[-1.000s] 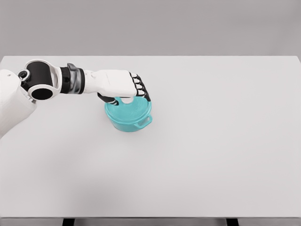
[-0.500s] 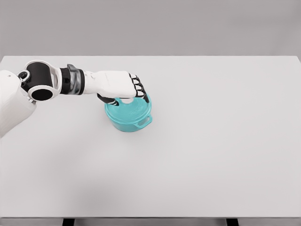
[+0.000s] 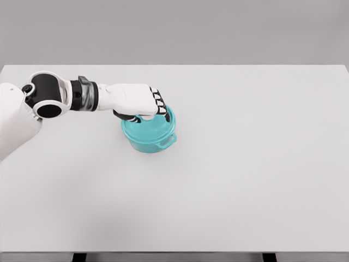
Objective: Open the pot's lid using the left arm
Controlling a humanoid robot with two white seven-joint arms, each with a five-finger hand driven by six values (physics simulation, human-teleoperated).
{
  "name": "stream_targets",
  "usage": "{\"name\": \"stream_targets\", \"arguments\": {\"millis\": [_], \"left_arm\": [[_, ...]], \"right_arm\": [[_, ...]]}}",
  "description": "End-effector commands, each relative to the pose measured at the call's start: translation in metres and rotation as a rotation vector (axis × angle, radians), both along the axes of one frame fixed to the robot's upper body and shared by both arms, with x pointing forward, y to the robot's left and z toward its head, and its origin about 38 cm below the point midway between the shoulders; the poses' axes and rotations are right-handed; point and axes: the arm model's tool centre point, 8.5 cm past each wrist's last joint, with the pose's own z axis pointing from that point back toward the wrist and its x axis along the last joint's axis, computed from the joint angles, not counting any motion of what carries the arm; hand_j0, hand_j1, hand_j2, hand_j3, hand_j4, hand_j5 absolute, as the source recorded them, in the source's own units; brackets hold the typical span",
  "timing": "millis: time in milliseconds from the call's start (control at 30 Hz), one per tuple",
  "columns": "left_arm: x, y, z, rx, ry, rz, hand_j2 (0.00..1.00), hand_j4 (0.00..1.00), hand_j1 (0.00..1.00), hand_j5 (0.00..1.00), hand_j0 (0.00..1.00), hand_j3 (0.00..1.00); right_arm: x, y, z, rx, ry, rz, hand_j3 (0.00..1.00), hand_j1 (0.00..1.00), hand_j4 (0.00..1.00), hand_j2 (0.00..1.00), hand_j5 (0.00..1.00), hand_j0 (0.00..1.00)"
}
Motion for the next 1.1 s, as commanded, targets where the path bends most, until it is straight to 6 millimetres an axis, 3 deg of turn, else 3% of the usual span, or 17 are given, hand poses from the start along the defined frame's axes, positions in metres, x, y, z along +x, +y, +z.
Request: {"name": "stream_targets", "arguments": {"millis": [0, 1067], "left_arm": [[0.0000, 0.0004, -0.0001, -0.005, 0.004, 0.003, 0.73, 0.73, 0.73, 0.73, 0.73, 0.73], [0.0011, 0.0039, 0.0006, -0.007, 0.004, 0.012, 0.57, 0.57, 0.57, 0.57, 0.57, 0.57]], "right_arm": [[0.0000, 0.0000, 0.0000, 0.000, 0.000, -0.001, 1.00, 1.00, 1.00, 1.00, 1.00, 1.00], [0.0000, 0.0000, 0.0000, 0.000, 0.000, -0.001, 1.00, 1.00, 1.00, 1.00, 1.00, 1.00]]}}
